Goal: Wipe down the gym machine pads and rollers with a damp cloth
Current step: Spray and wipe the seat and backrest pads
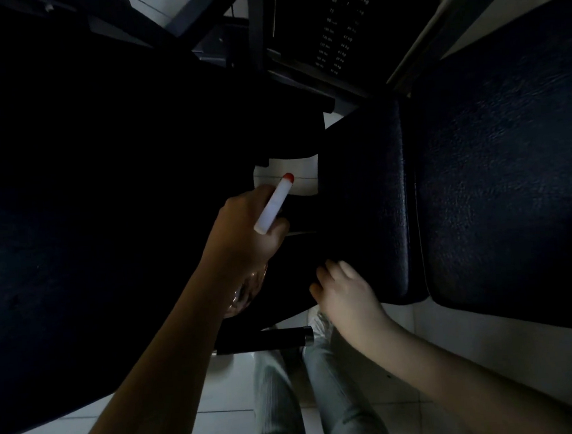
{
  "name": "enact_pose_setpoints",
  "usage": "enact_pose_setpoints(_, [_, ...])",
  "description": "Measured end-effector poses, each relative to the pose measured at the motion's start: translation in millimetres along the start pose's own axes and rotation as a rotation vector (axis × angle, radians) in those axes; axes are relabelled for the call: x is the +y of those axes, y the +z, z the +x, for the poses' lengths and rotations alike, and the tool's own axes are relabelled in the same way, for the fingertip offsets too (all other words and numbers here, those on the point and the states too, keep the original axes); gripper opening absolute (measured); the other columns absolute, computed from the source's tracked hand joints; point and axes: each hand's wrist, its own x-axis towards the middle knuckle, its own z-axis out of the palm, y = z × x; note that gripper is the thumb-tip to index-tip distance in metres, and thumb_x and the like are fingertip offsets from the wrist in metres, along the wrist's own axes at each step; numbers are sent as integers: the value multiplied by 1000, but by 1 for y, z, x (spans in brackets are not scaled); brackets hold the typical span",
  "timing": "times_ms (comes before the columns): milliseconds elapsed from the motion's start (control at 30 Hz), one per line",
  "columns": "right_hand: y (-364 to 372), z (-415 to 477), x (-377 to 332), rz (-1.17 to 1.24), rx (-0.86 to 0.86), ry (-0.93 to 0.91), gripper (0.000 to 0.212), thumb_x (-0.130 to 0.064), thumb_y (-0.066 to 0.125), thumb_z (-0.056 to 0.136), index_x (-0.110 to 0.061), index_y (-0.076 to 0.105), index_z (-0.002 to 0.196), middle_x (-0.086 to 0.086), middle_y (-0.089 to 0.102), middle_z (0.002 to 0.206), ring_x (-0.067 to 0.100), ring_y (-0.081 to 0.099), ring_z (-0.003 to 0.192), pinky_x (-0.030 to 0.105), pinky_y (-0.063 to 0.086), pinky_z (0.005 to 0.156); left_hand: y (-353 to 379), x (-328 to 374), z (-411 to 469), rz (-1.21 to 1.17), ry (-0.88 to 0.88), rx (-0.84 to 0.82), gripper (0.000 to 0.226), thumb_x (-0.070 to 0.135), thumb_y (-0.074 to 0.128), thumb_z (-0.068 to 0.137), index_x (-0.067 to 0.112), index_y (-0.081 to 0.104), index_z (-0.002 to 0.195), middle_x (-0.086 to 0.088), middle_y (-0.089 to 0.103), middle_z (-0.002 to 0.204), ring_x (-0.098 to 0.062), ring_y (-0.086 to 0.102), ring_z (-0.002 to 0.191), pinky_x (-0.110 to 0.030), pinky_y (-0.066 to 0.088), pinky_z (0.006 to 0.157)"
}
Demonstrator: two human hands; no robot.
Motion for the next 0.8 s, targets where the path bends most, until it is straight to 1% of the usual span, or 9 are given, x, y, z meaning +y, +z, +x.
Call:
enact_pose_setpoints(100, [-7, -25, 7, 27, 187, 77, 37, -8, 34, 69, -12, 71, 67, 9, 67, 77, 28, 67, 83, 38, 47, 84, -1, -1, -4, -44, -38, 4, 36, -2, 64, 82, -7, 59, 117, -21, 64, 90, -34, 64, 72, -46, 56, 65])
enact_pose_setpoints(167, [-16, -40, 11, 52, 247, 126, 38, -5, 34, 71, -10, 72, 72, 11, 69, 83, 29, 68, 88, 38, 44, 90, -3, -1, -4, -64, -63, 14, 34, 1, 63, 83, -5, 59, 117, -20, 64, 91, -33, 63, 74, -45, 56, 66])
enact_pose_setpoints(267, [-33, -57, 21, 78, 313, 202, 37, -2, 35, 72, -7, 71, 79, 13, 69, 91, 31, 66, 94, 37, 36, 94, -5, 1, -7, -42, 15, -33, 42, 4, 61, 76, -9, 59, 116, -20, 64, 85, -27, 63, 67, -25, 48, 53])
enact_pose_setpoints(333, [-46, -64, 31, 106, 378, 250, 40, -2, 33, 72, -6, 71, 82, 14, 69, 95, 32, 65, 97, 38, 36, 94, -5, 1, -7, -56, 11, -42, 42, 3, 62, 76, -9, 60, 116, -21, 65, 85, -24, 62, 69, -30, 50, 57])
enact_pose_setpoints(500, [-54, -50, 44, 63, 418, 322, 40, 1, 32, 75, -2, 70, 86, 19, 67, 103, 37, 62, 106, 44, 46, 96, -5, 1, -7, -35, -14, -20, 37, 11, 58, 74, -6, 63, 107, -20, 65, 82, -35, 64, 69, -47, 55, 62])
enact_pose_setpoints(600, [-56, -14, 59, 10, 438, 382, 39, 3, 31, 76, 0, 68, 88, 22, 65, 105, 39, 59, 109, 47, 43, 99, -5, 4, -8, -54, 15, -58, 37, 8, 59, 73, -6, 63, 106, -19, 65, 82, -24, 61, 71, -33, 49, 59])
enact_pose_setpoints(667, [-65, 16, 77, -2, 444, 460, 31, 6, 39, 77, 1, 67, 89, 24, 63, 108, 41, 56, 112, 49, 39, 102, -5, 5, -10, -42, 52, -89, 37, 7, 61, 74, -7, 61, 108, -20, 66, 81, -16, 55, 69, -30, 46, 57])
enact_pose_setpoints(733, [-74, 35, 91, -31, 396, 499, 23, 1, 56, 74, 0, 68, 94, 24, 62, 115, 41, 53, 117, 51, 34, 106, -3, 3, -10, -68, 11, -60, 37, 21, 53, 78, -6, 63, 101, -19, 64, 77, -20, 58, 63, -38, 51, 55])
enact_pose_setpoints(800, [-71, 37, 91, -96, 295, 477, 38, -21, 71, 73, -6, 68, 107, 19, 58, 126, 38, 47, 125, 50, 27, 110, -1, 4, -10, -88, -66, -33, 40, 27, 51, 77, -4, 63, 100, -16, 63, 78, -27, 60, 63, -46, 53, 57])
